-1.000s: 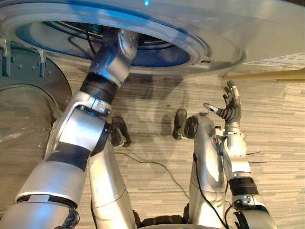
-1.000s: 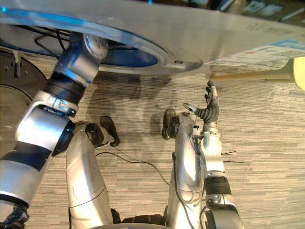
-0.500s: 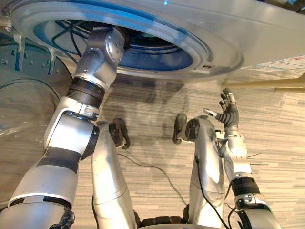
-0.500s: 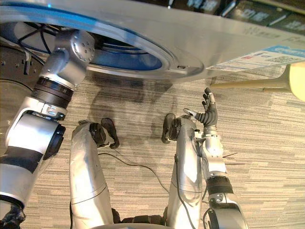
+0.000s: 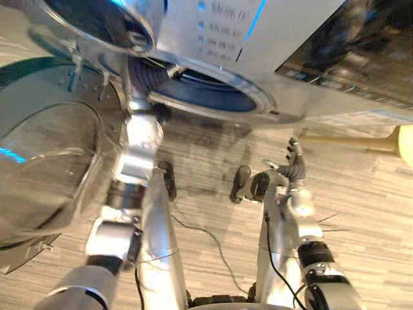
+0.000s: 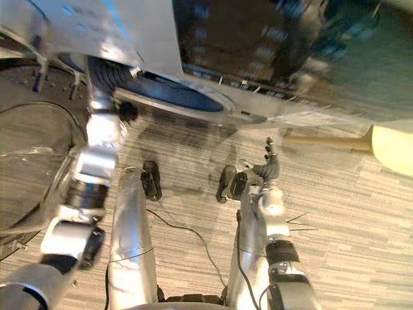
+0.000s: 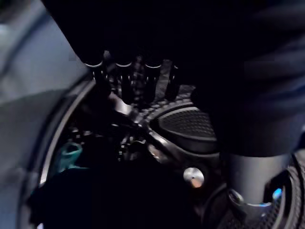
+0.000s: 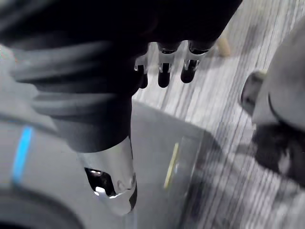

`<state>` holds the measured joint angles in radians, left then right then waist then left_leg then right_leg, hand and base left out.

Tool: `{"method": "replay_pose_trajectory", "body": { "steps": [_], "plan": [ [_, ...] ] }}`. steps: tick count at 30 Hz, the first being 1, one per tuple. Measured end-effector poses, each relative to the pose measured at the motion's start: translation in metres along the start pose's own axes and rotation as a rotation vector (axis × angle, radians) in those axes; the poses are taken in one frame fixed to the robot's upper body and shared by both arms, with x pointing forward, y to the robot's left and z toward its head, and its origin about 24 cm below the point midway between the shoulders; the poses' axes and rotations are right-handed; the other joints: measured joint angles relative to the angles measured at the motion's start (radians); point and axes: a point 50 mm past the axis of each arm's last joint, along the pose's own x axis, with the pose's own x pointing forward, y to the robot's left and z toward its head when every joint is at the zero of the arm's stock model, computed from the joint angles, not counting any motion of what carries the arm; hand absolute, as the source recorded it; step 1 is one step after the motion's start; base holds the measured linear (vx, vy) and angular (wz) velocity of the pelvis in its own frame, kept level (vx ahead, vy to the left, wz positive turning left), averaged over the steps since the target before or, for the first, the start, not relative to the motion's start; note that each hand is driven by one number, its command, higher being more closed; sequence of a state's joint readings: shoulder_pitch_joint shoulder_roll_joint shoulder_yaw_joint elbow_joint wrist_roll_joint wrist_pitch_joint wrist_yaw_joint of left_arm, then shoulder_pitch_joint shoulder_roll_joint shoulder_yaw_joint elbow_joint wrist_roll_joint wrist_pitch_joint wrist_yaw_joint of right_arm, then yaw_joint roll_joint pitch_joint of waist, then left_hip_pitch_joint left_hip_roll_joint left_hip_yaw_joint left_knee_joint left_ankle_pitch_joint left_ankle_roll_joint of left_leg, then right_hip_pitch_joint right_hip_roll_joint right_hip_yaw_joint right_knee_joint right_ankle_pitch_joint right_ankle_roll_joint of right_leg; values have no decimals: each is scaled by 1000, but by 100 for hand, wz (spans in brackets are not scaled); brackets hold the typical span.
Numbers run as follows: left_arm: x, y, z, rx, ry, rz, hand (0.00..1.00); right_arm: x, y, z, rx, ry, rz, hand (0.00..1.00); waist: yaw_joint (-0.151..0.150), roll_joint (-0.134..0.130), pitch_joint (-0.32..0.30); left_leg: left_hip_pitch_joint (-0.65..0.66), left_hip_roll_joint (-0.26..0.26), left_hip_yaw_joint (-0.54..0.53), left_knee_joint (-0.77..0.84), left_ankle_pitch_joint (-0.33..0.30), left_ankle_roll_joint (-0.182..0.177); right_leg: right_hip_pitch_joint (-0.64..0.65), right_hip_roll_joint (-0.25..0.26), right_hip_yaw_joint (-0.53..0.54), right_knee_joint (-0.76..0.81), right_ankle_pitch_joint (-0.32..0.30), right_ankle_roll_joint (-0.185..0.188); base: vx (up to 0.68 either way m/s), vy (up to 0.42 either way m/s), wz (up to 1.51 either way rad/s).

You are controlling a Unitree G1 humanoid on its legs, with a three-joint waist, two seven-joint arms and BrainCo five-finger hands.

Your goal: Pick up the laundry basket with both hands and put the clothes into the washing machine.

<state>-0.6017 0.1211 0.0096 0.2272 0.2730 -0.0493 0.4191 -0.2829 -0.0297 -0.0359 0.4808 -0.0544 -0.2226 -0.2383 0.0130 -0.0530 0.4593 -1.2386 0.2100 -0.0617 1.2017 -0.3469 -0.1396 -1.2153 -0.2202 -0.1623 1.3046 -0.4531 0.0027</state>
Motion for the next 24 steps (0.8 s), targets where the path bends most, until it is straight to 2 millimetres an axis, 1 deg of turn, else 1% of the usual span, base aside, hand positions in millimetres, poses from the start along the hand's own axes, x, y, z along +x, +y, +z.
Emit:
{"method": "replay_pose_trajectory", "body": {
  "steps": [1, 2, 3, 4, 5, 6, 7, 8, 9, 10, 11, 12, 13, 14, 15, 16, 18, 19, 20, 21, 22, 23, 24],
  "plan": [
    [-4, -2, -4, -10, 20, -5, 0, -1, 0, -2, 0, 8, 0, 0, 1, 0, 0, 12, 0, 0, -9, 2, -1, 12, 0, -2, -8, 0, 0, 54, -62, 16],
    [-25, -8, -26, -53, 130, -29, 0, -10, -2, -13, -10, 51, -4, 0, 1, 0, -3, 78, 0, 2, -57, 9, -4, 82, 2, -17, -53, 1, -1, 59, -59, 15],
    [-50, -12, -50, -96, 244, -57, 0, -20, -6, -26, -19, 101, -14, 0, 2, -1, -27, 137, 0, 5, -106, 15, -6, 143, 8, -30, -104, 7, -9, 89, -59, 17],
    [-76, -15, -74, -123, 366, -95, 0, -30, -11, -38, -31, 154, -24, 0, 2, 0, -47, 207, 0, 14, -164, 25, -7, 214, 10, -40, -159, 16, -8, 107, -53, 10],
    [-89, -15, -84, -133, 423, -112, 0, -35, -14, -44, -39, 179, -27, 0, 1, 0, -52, 249, -1, 20, -196, 31, -7, 253, 11, -45, -187, 21, -5, 167, -49, 13],
    [-120, -16, -106, -153, 551, -170, 0, -49, -19, -58, -50, 237, -29, 0, 4, 0, -69, 355, -3, 39, -280, 50, -5, 353, 11, -53, -263, 39, -2, 158, -35, 11],
    [-131, -16, -113, -152, 592, -188, 0, -55, -21, -63, -54, 261, -29, 0, 4, 1, -79, 396, -4, 45, -314, 58, -5, 392, 12, -56, -295, 47, 1, 186, -19, 9],
    [-147, -13, -123, -151, 652, -205, 0, -63, -23, -71, -60, 298, -30, 0, 4, 0, -98, 455, -4, 56, -366, 70, -3, 447, 15, -60, -344, 59, 8, 155, 24, 2],
    [-170, -9, -135, -139, 729, -232, 0, -74, -25, -83, -60, 354, -23, 0, 5, 2, -129, 533, -5, 72, -437, 87, 0, 522, 23, -66, -416, 80, 12, 153, 41, -1],
    [-177, -8, -138, -134, 754, -239, 0, -77, -26, -86, -63, 373, -21, 0, 5, 3, -138, 564, -5, 77, -464, 93, 2, 554, 26, -68, -445, 89, 17, 146, 61, -2],
    [-193, -4, -146, -123, 806, -253, 0, -85, -26, -94, -69, 413, -19, 0, 6, 3, -160, 624, -6, 89, -518, 106, 5, 611, 30, -73, -500, 105, 20, 133, 66, 3],
    [-210, -1, -153, -110, 865, -267, 0, -95, -27, -103, -73, 459, -12, 0, 6, 5, -195, 687, -13, 97, -582, 124, 9, 674, 32, -81, -564, 123, 30, 129, 66, 8],
    [-216, 1, -155, -105, 888, -272, 0, -99, -27, -106, -70, 476, -9, 0, 6, 5, -204, 712, -16, 99, -608, 132, 10, 700, 31, -85, -590, 132, 34, 125, 57, 10],
    [-227, 3, -159, -98, 928, -286, 0, -107, -27, -112, -64, 509, 0, 0, 7, 5, -224, 768, -21, 112, -666, 150, 14, 752, 34, -87, -645, 150, 39, 123, 52, 1],
    [-241, 7, -165, -80, 975, -291, 0, -115, -25, -119, -57, 549, 2, 0, 10, 9, -257, 820, -23, 127, -730, 170, 17, 799, 41, -87, -712, 176, 47, 117, 54, -5],
    [-246, 9, -167, -71, 995, -294, 0, -118, -25, -122, -58, 564, 3, 0, 10, 11, -270, 837, -26, 131, -755, 179, 19, 814, 44, -87, -737, 186, 50, 119, 63, -9],
    [-269, 17, -177, -34, 1088, -322, 0, -128, -27, -136, -81, 644, 10, 0, 3, 24, -316, 932, -47, 155, -907, 243, 28, 888, 49, -86, -869, 244, 63, 152, 82, -7],
    [-272, 18, -178, -30, 1099, -328, 0, -130, -29, -138, -88, 658, 10, 0, 3, 28, -322, 952, -51, 159, -936, 256, 31, 903, 51, -85, -897, 257, 68, 141, 85, -11],
    [-275, 21, -180, -17, 1111, -334, 0, -132, -35, -141, -107, 680, 15, 0, 3, 36, -327, 991, -54, 175, -991, 278, 34, 935, 60, -80, -951, 286, 70, 104, 74, -29],
    [-275, 28, -182, 3, 1112, -332, 0, -129, -42, -138, -128, 664, 24, 0, 3, 37, -327, 1033, -55, 194, -1033, 291, 36, 968, 70, -65, -1000, 315, 74, 89, 74, -36],
    [-275, 31, -182, 13, 1112, -333, 0, -128, -47, -137, -132, 652, 32, 0, 2, 36, -327, 1050, -56, 205, -1047, 294, 38, 979, 74, -55, -1017, 325, 75, 67, 69, -53],
    [-274, 36, -184, 30, 1109, -338, 0, -126, -58, -136, -152, 641, 43, 0, 1, 35, -328, 1084, -60, 225, -1071, 298, 42, 1002, 79, -34, -1051, 344, 79, 38, 91, -48],
    [-277, 37, -184, 27, 1117, -351, 0, -126, -64, -138, -136, 649, 37, 0, 1, 35, -328, 1108, -70, 238, -1089, 304, 44, 1019, 81, -21, -1076, 359, 84, 22, 91, -49]
  ]
}}
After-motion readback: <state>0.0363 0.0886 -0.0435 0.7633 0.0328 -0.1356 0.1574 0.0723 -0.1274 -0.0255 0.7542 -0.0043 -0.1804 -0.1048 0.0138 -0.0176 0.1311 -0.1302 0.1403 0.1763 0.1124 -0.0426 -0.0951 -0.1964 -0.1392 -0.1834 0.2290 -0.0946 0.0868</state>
